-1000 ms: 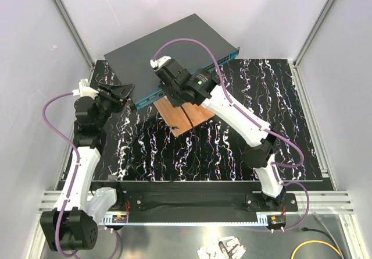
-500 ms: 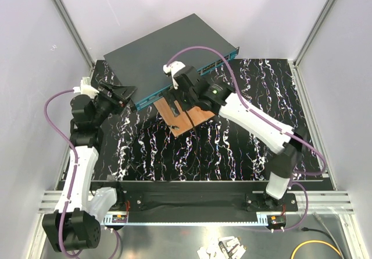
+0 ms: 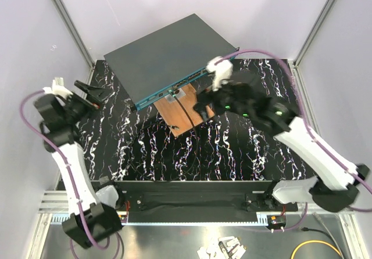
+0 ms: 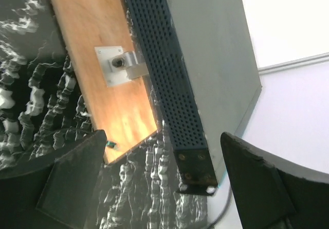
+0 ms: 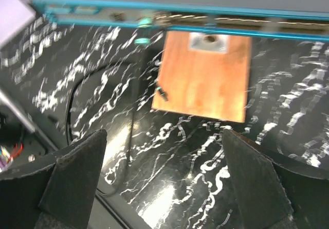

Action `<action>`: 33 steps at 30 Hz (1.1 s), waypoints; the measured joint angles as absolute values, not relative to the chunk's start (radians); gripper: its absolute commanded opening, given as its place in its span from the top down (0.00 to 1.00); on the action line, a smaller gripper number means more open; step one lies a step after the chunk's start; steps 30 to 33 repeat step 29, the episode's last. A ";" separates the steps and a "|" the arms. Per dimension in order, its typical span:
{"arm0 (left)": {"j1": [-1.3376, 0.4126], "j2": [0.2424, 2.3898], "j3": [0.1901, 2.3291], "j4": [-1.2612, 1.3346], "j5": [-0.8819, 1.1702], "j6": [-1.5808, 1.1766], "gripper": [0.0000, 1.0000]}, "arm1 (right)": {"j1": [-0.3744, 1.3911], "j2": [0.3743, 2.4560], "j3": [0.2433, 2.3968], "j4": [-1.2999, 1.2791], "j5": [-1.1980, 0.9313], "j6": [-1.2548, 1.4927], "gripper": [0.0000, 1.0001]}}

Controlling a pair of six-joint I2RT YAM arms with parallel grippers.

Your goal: Insert the plug into the switch port

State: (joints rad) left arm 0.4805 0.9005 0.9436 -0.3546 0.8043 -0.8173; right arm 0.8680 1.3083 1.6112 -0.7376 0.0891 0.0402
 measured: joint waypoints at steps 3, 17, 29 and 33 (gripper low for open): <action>0.534 1.011 1.158 -0.597 0.821 -0.606 0.01 | 0.776 1.211 1.584 -0.739 0.060 0.055 0.00; 0.476 1.036 1.261 -1.066 0.642 0.202 0.01 | 0.317 0.937 1.133 -0.818 -0.030 0.145 0.00; 0.243 0.921 0.992 -1.029 0.327 0.376 0.01 | 0.115 0.968 0.982 -0.797 -0.127 0.161 0.00; 0.243 0.921 0.992 -1.029 0.327 0.376 0.01 | 0.115 0.968 0.982 -0.797 -0.127 0.161 0.00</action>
